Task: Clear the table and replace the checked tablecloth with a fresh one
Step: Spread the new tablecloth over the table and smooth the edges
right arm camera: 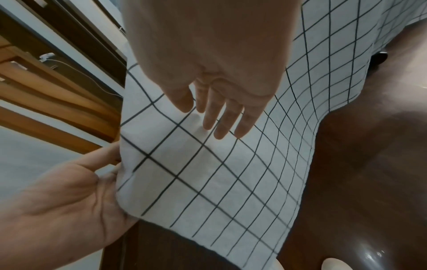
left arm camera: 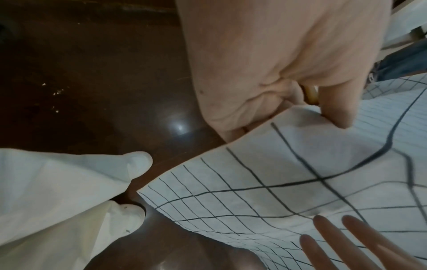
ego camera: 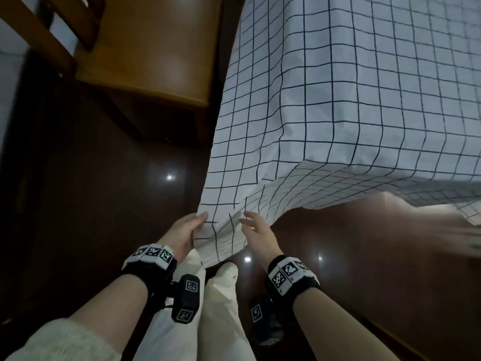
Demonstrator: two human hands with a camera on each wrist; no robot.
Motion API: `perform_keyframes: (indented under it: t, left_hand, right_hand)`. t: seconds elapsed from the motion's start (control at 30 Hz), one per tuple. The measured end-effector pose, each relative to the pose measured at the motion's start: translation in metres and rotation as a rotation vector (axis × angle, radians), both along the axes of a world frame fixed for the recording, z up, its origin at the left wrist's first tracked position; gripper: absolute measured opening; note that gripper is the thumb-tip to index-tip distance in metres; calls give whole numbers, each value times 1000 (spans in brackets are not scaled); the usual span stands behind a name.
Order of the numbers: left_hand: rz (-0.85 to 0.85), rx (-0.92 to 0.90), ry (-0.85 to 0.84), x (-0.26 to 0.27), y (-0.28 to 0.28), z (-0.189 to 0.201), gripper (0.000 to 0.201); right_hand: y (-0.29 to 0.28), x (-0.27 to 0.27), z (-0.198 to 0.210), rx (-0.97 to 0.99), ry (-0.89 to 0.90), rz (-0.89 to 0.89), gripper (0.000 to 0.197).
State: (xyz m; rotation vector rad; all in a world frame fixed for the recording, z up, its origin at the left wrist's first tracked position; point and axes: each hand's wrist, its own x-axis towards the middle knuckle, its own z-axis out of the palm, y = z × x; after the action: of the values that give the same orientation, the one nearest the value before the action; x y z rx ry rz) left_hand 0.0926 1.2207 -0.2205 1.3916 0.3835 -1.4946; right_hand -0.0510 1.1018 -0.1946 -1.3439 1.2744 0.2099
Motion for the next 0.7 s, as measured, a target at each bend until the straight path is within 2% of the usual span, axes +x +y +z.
perform_keyframes:
  t: [0.17, 0.23, 0.37, 0.4, 0.5, 0.53, 0.6, 0.7]
  left_hand:
    - [-22, 122, -217, 4, 7, -6, 17]
    - [-52, 153, -283, 3, 7, -6, 17]
    - [-124, 210, -258, 2, 12, -14, 23]
    - [-147, 217, -251, 2, 15, -16, 30]
    - [-155, 234, -186, -1, 21, -32, 70]
    - [-154, 243, -169, -4, 21, -29, 71]
    - [-158, 246, -178, -7, 22, -22, 49]
    - [-33, 229, -231, -10, 24, -18, 28]
  right_hand:
    - [-8, 1, 11, -97, -6, 54, 35]
    - [-11, 1, 16, -151, -15, 49, 32]
    - [-24, 2, 33, -377, -20, 132, 24]
    - [-30, 2, 39, -437, -25, 168, 24]
    - [-52, 3, 58, -648, -56, 282, 26]
    - [-58, 3, 62, -771, -70, 333, 28]
    - [-70, 4, 68, -1041, -80, 431, 34]
    - [-84, 8, 78, -1204, -24, 591, 54]
